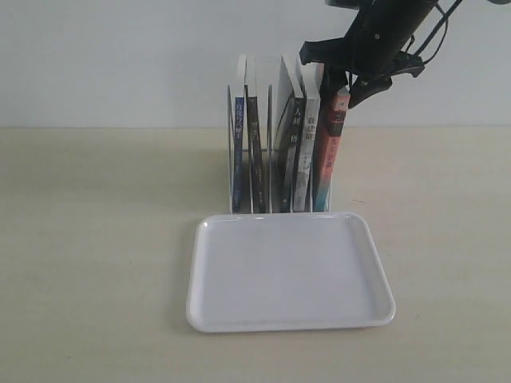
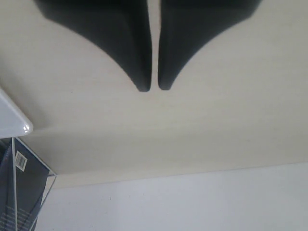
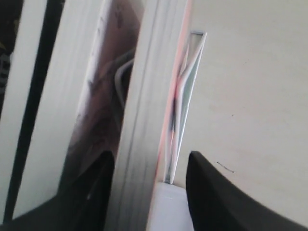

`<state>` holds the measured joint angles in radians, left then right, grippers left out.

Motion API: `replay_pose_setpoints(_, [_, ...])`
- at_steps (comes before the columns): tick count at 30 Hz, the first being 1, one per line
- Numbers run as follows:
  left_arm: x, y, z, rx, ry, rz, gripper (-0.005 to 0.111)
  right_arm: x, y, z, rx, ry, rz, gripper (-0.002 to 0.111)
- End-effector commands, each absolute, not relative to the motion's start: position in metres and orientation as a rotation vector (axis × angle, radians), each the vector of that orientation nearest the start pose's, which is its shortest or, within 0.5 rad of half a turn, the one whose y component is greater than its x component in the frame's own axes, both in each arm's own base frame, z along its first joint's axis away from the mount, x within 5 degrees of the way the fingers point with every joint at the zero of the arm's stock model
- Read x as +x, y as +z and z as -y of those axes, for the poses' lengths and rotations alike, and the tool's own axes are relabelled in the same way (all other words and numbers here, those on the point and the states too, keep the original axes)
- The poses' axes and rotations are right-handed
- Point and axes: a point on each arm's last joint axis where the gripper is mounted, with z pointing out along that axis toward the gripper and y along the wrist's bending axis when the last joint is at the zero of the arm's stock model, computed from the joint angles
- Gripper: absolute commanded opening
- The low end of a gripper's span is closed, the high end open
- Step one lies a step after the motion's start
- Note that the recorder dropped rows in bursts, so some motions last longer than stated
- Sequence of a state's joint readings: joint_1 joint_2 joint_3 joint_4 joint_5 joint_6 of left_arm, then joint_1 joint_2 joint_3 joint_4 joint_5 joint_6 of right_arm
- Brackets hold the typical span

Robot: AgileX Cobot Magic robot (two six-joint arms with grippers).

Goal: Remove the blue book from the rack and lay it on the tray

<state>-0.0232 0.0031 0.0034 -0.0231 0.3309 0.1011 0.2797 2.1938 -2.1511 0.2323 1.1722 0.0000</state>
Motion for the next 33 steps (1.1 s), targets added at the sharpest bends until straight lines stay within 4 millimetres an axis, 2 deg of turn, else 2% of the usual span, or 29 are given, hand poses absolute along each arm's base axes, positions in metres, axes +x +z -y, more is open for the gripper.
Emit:
replay_pose_setpoints(1, [0.054,0.184,0.002,0.098,0.035,-1.799,0.005,0.463,0.280,-0.152,-0.315,0.392,-2.693,0.044])
replay_pose_setpoints(4, [0.054,0.184,0.002,0.098,0.035,-1.799,0.005,0.464,0.280,-0.152,-0.309,0.394,-2.693,0.035])
replay_pose_setpoints(9, [0.054,0.184,0.002,0.098,0.035,-1.799,0.005,0.463,0.280,-0.152,-0.309,0.396,-2.697,0.002])
replay_pose_setpoints(10, [0.054,0.184,0.002,0.098,0.035,-1.799,0.005,0.463,0.280,-0.152,-0.307,0.397,-2.697,0.000])
replay_pose_setpoints(16, [0.054,0.184,0.002,0.098,0.035,-1.799,0.005,0.464,0.287,-0.152,-0.293,0.402,-2.657,0.000])
replay_pose_setpoints(24, [0.054,0.184,0.002,0.098,0.035,-1.799,0.005,0.457,0.336,-0.150,-0.304,0.416,-2.564,0.000])
replay_pose_setpoints(27, [0.054,0.184,0.002,0.098,0.035,-1.799,0.005,0.455,0.348,-0.150,-0.302,0.421,-2.529,0.000])
replay_pose_setpoints(33, [0.054,0.184,0.002,0.098,0.035,-1.799,0.005,0.455,0.348,-0.148,-0.293,0.399,-2.529,0.000])
